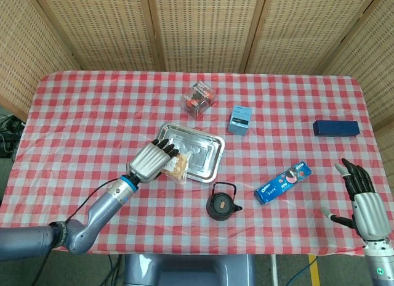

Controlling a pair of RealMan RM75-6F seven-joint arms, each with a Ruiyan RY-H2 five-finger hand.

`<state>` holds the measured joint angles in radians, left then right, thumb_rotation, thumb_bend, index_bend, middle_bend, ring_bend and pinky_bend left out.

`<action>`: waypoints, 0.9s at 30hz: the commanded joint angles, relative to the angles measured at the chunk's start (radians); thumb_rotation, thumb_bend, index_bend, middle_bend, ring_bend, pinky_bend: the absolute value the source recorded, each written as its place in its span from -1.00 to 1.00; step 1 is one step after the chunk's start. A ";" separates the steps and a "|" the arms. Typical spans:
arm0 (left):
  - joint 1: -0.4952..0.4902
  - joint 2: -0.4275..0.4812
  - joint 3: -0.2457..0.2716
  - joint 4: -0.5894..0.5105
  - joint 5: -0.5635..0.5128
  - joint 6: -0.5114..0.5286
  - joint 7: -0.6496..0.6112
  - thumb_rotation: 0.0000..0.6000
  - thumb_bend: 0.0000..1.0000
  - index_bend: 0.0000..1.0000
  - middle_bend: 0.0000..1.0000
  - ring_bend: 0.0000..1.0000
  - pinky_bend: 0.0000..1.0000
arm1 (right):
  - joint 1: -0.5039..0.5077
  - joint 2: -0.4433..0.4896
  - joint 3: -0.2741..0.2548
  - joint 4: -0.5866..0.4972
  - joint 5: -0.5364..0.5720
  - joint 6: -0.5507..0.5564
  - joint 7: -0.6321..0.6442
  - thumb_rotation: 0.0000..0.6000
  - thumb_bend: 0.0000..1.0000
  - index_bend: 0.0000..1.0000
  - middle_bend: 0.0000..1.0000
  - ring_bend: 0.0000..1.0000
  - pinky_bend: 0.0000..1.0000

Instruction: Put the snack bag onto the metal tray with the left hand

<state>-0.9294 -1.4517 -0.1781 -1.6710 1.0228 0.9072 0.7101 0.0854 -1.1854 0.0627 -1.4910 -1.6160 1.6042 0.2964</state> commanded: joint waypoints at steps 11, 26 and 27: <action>-0.185 -0.219 -0.076 0.299 -0.196 -0.069 0.062 1.00 -0.01 -0.22 -0.68 -0.75 -0.54 | 0.010 0.004 -0.007 0.016 -0.004 -0.020 0.050 1.00 -0.87 -0.89 -1.00 -1.00 -1.00; -0.245 -0.285 -0.063 0.408 -0.309 -0.035 0.135 1.00 -0.69 -0.89 -1.00 -1.00 -1.00 | 0.017 0.007 -0.011 0.026 -0.009 -0.027 0.083 1.00 -0.87 -0.89 -1.00 -1.00 -1.00; -0.242 -0.281 -0.062 0.402 -0.308 -0.030 0.132 1.00 -0.69 -0.89 -1.00 -1.00 -1.00 | 0.017 0.007 -0.011 0.026 -0.010 -0.026 0.082 1.00 -0.87 -0.89 -1.00 -1.00 -1.00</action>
<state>-1.1744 -1.7371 -0.2424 -1.2631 0.7157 0.8720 0.8448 0.1024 -1.1779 0.0516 -1.4649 -1.6261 1.5779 0.3784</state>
